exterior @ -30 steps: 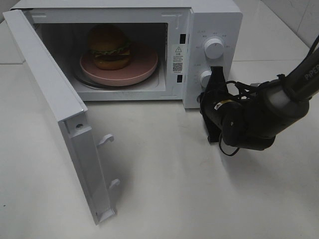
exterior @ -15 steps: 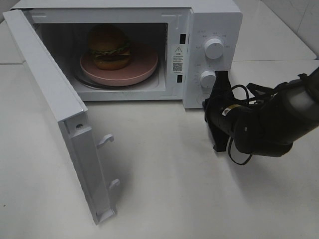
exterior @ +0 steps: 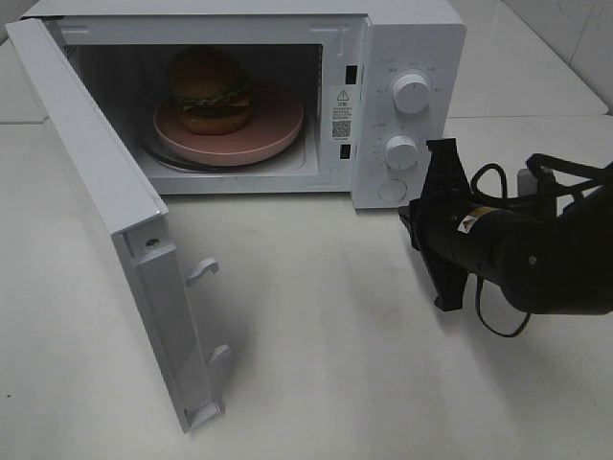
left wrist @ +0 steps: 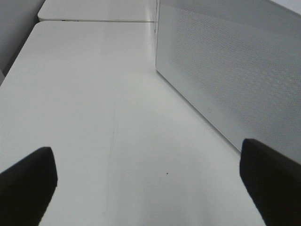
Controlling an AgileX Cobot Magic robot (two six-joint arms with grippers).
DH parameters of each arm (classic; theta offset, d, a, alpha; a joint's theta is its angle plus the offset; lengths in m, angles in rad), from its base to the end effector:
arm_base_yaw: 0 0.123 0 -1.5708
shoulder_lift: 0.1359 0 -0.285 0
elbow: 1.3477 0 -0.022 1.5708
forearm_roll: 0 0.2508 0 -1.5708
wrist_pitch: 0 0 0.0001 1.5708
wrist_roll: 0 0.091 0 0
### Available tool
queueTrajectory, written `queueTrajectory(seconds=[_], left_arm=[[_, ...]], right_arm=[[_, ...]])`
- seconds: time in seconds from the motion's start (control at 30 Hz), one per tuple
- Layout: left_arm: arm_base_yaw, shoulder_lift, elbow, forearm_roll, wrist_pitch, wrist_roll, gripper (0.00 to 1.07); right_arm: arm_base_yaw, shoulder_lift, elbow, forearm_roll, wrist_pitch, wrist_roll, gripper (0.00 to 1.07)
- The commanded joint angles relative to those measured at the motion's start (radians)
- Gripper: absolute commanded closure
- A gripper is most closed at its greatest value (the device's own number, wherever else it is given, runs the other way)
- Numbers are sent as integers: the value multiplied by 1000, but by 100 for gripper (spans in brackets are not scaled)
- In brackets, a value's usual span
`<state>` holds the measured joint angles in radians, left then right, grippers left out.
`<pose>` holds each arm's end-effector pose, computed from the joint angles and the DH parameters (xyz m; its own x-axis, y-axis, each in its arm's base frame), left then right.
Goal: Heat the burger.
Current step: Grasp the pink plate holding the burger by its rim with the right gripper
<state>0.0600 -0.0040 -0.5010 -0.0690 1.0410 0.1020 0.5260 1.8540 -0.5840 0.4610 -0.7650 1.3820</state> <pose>-0.0045 -0.0057 0.2793 -0.4316 0.0411 -0.9011 0.0227 0.9991 0.0347 0.2807 0.1306 0.1200 -0.1767 0.9843 -0.0009 0.4262 0.0773 0.9013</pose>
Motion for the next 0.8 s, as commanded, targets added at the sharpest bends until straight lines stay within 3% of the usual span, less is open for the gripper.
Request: queueTrajectory(seconds=[0.03,0.5,0.8], left_arm=[[2,-18,3,-10,-3,-4,9],[2,-18,3,-10,-3,-4,9],[2,-18,3,-10,-3,-4,9]], right_arm=[[2,-59,15,-16,83,-46,107],[2,-255,19,-20,362,-275,105],[-1,-325,19,-109,550,-389,105]])
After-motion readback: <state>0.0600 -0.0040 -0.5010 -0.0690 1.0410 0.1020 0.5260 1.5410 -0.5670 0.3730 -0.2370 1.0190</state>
